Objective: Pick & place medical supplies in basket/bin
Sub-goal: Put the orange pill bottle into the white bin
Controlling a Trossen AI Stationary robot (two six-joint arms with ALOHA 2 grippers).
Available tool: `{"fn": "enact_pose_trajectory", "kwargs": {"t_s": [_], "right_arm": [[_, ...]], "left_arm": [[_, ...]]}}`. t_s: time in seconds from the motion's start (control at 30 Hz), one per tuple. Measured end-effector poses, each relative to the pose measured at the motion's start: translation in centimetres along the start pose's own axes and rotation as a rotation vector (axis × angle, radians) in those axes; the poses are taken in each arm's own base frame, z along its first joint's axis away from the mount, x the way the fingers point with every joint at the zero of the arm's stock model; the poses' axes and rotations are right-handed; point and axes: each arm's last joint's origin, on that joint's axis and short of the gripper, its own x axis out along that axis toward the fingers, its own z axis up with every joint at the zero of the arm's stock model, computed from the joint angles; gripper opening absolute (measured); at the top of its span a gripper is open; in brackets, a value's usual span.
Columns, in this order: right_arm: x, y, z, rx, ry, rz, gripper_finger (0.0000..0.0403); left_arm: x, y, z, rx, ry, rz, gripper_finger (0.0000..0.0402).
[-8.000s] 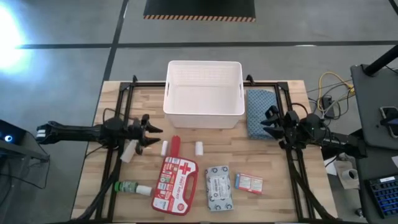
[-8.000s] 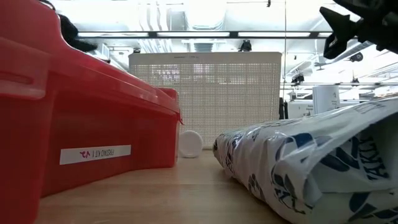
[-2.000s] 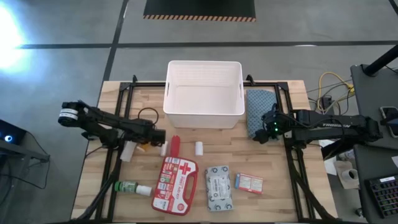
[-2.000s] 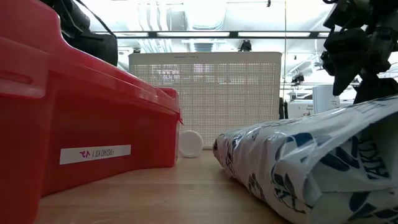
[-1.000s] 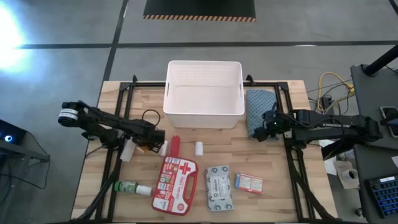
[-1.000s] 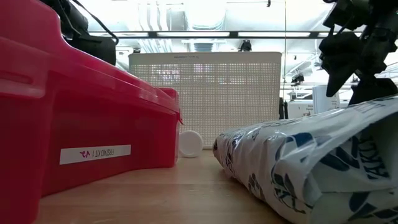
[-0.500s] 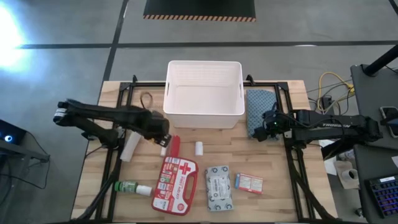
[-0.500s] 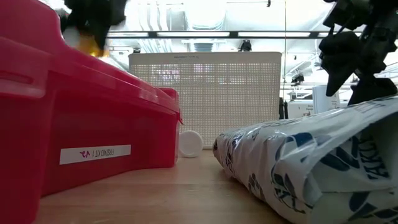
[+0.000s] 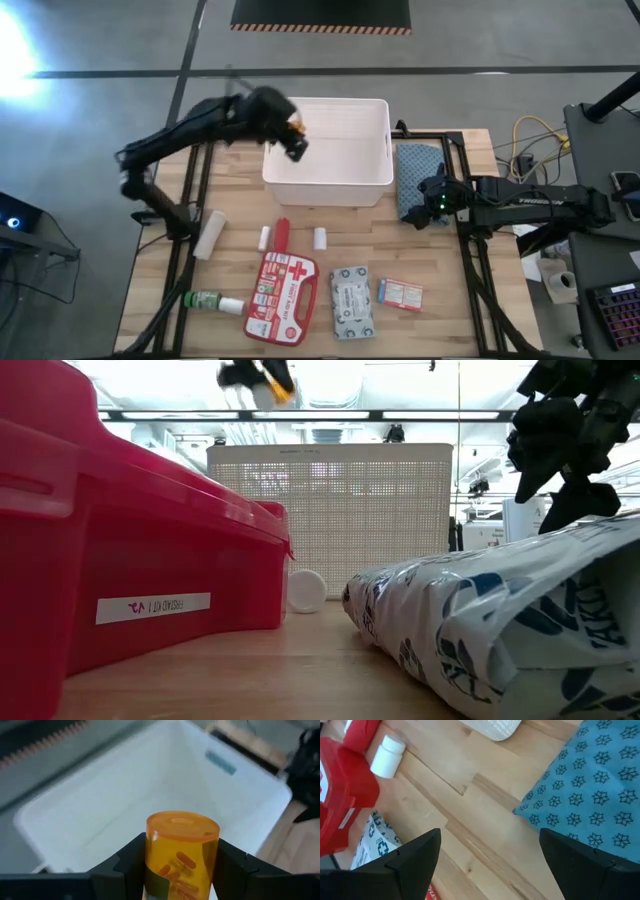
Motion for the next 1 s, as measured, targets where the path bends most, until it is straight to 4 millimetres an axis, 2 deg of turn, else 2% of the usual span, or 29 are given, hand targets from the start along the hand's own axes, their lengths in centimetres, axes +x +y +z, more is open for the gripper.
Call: {"fn": "enact_pose_trajectory", "kwargs": {"t_s": [0.1,0.2,0.37,0.63,0.73,0.83,1.0], "right_arm": [[0.0,0.0,0.0,-0.002,0.002,0.000,0.0329],[0.0,0.0,0.0,-0.003,0.003,0.000,0.0329],[0.0,0.0,0.0,-0.009,0.003,0.000,0.0329],[0.0,0.0,0.0,-0.064,0.000,-0.001,0.0329],[0.0,0.0,0.0,-0.094,0.001,0.000,0.0329],[0.0,0.0,0.0,-0.115,0.002,0.001,0.0329],[0.0,0.0,0.0,-0.153,0.005,0.004,0.0329]], "left_arm": [[3.3,0.5,0.9,0.057,0.062,0.003,0.0160],[5.1,0.3,1.4,0.117,0.094,0.006,0.0160],[5.8,-0.1,2.2,0.172,0.082,-0.003,0.0160],[6.9,1.5,2.3,0.147,0.107,0.026,0.0160],[7.8,2.0,2.0,0.142,0.110,0.065,0.0162],[8.8,2.5,1.4,0.172,0.127,0.139,0.0181],[9.5,2.7,0.5,0.129,0.161,0.205,0.0248]]}}
